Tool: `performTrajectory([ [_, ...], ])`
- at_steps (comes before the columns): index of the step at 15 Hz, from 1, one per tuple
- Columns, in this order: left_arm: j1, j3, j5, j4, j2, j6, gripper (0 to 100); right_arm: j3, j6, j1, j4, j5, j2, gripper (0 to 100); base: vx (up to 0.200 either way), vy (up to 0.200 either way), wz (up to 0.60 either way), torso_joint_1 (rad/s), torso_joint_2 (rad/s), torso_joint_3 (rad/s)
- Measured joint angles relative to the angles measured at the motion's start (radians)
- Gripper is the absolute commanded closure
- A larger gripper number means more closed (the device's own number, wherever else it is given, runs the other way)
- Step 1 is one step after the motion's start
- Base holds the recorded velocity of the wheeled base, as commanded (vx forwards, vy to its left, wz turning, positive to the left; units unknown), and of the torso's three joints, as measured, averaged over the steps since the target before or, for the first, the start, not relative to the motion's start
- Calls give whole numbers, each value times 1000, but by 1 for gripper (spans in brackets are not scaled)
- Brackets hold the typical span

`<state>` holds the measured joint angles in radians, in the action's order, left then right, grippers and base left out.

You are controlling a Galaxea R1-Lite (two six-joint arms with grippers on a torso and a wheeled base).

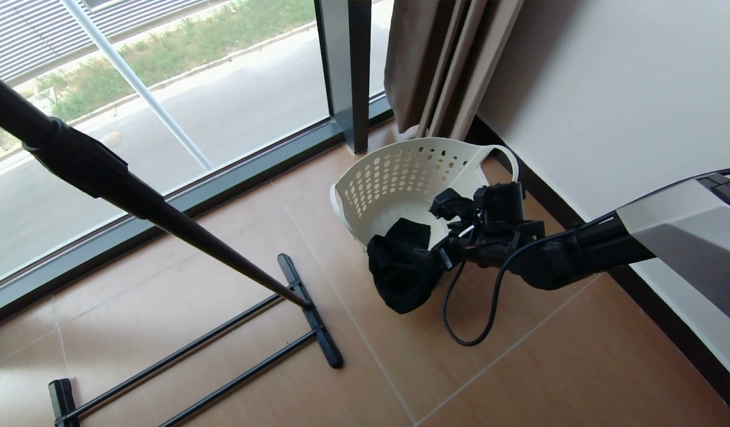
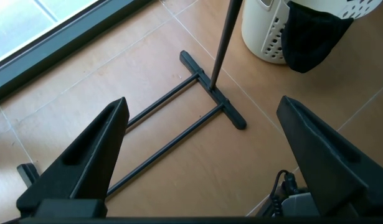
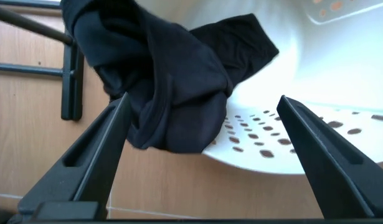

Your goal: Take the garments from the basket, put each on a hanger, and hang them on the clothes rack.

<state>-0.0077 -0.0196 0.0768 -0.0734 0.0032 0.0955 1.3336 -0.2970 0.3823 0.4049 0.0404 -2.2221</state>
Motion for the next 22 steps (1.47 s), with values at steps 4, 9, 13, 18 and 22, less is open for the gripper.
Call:
performTrajectory([
  [4, 1, 0, 0, 0, 0, 3, 0, 3, 0, -3, 1, -2, -7, 0, 0, 0, 0, 0, 0, 0],
  [9, 0, 0, 0, 0, 0, 3, 0, 36, -1, 0, 0, -16, -44, 0, 0, 0, 0, 0, 0, 0],
  [13, 0, 0, 1, 0, 0, 19, 0, 75, -1, -6, 0, -29, -82, 0, 0, 0, 0, 0, 0, 0],
  [18, 0, 0, 1, 0, 0, 28, 0, 79, -1, -7, 0, -30, -93, 0, 0, 0, 0, 0, 0, 0],
  [22, 0, 0, 1, 0, 0, 34, 0, 82, -1, -7, 0, -30, -94, 0, 0, 0, 0, 0, 0, 0],
])
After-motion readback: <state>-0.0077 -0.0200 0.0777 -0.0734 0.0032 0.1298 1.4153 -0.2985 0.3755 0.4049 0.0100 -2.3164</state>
